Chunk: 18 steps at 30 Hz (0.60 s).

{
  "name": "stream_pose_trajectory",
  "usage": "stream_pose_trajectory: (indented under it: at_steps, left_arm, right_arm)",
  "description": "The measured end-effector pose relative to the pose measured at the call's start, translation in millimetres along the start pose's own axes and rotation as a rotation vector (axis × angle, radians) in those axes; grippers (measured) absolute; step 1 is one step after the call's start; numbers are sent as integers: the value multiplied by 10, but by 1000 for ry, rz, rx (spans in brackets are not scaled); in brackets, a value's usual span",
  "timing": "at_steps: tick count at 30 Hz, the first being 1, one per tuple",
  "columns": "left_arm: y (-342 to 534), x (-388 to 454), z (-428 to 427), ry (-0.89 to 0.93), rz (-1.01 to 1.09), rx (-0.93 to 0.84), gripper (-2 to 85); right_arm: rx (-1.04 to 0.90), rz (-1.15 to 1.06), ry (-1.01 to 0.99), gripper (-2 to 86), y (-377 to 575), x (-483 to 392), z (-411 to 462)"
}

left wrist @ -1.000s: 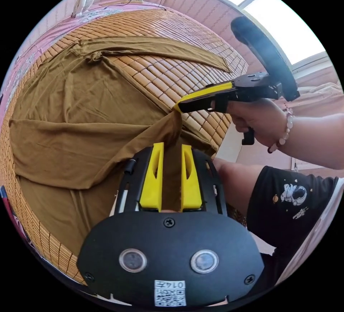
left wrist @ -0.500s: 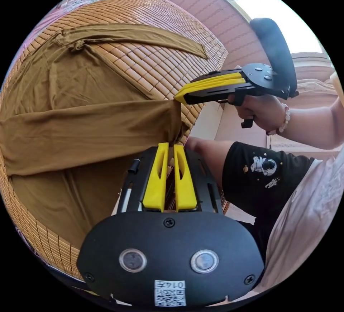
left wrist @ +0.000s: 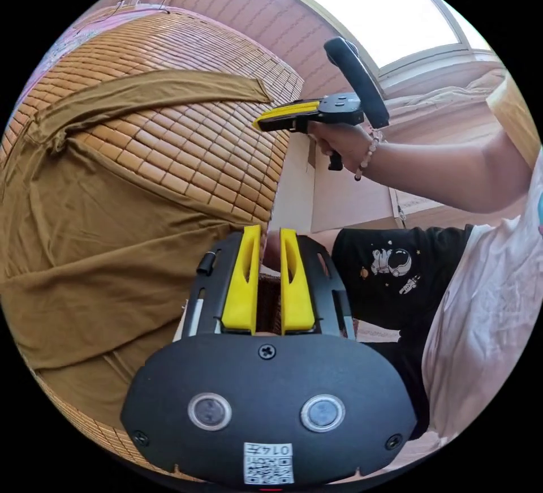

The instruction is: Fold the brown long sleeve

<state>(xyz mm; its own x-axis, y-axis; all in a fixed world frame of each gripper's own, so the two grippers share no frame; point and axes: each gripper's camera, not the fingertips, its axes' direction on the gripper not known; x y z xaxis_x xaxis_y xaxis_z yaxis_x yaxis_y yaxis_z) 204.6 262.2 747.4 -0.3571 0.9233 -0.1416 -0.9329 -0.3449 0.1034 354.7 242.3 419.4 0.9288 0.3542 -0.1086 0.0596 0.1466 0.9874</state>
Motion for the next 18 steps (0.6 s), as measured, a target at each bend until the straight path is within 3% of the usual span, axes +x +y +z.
stream_pose_trajectory:
  at_steps: [9,18]
  left_arm:
    - [-1207,-467,-317,-185,230,8,64]
    - [-2595,-182,364,-360,382,98,132]
  right_arm:
    - [159,482,6,89,-73,1164,172]
    - [174,447,-38,79,117,1358,408]
